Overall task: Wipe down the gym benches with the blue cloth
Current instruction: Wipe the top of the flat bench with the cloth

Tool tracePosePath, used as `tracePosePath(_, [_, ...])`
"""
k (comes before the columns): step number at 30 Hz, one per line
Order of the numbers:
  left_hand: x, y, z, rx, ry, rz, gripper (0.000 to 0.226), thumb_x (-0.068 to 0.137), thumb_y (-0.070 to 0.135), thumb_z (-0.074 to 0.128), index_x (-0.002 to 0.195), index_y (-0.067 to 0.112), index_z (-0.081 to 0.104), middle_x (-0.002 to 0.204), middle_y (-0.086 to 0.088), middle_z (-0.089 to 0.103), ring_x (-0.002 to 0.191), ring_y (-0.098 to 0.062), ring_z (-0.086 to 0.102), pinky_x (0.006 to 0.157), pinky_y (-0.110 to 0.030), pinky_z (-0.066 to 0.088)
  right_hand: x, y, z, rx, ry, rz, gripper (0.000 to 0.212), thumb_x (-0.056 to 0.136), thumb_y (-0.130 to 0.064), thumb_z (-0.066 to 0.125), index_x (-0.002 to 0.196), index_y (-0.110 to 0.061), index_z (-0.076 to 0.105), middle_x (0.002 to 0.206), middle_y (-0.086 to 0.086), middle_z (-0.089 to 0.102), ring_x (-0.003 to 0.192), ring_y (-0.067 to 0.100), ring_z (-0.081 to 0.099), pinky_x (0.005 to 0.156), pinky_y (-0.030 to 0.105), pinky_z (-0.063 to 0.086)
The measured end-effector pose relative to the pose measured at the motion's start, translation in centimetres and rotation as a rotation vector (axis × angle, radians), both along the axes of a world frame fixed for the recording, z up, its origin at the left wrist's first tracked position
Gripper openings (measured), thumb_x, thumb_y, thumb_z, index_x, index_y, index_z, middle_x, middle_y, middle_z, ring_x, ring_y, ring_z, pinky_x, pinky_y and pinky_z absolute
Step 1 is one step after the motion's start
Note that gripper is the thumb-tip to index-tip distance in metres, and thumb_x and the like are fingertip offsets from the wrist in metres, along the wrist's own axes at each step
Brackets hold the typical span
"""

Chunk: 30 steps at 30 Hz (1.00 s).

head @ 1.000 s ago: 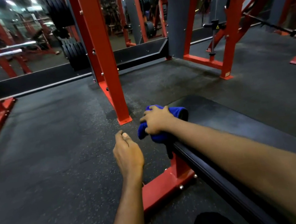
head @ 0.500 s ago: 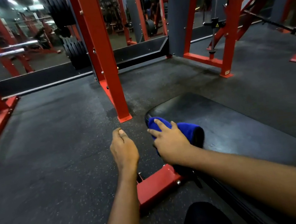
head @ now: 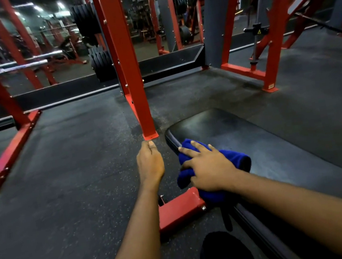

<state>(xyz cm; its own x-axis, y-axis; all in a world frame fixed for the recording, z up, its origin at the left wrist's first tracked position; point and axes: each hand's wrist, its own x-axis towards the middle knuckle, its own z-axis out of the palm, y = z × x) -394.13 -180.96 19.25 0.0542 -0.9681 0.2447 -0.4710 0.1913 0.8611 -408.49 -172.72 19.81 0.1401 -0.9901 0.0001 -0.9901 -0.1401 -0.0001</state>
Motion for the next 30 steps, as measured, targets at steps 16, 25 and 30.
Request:
tracePosePath(16, [-1.4, -8.9, -2.9, -0.054, -0.034, -0.409, 0.037, 0.104, 0.015, 0.038, 0.138, 0.008, 0.052, 0.143, -0.009, 0.052, 0.134, -0.022, 0.045, 0.108, -0.025, 0.030, 3.6, -5.3, -0.5, -0.068, 0.060, -0.168, 0.052, 0.084, -0.034, 0.060, 0.136, -0.030, 0.056, 0.166, -0.006, 0.004, 0.151, 0.027, 0.003, 0.118, 0.054, 0.017])
tracePosePath(25, [-2.5, -11.1, -5.1, -0.163, -0.152, -0.579, 0.042, 0.105, 0.013, 0.035, 0.145, 0.007, 0.043, 0.155, -0.008, 0.035, 0.145, -0.018, 0.029, 0.118, -0.028, 0.019, 6.3, 0.9, -2.5, -0.205, 0.081, -0.494, 0.070, 0.086, -0.032, 0.057, 0.149, -0.048, 0.030, 0.166, -0.005, 0.006, 0.151, 0.028, 0.009, 0.115, 0.050, 0.020])
tracePosePath(30, [-1.8, -12.0, -4.4, -0.188, -0.293, -0.662, 0.044, 0.105, 0.019, 0.033, 0.148, 0.011, 0.038, 0.159, -0.006, 0.028, 0.146, -0.019, 0.026, 0.118, -0.034, 0.021, 8.0, -0.1, -4.4, -0.280, 0.221, -0.694, 0.063, 0.081, -0.032, 0.059, 0.141, -0.047, 0.046, 0.157, 0.003, 0.036, 0.140, 0.036, 0.038, 0.103, 0.054, 0.037])
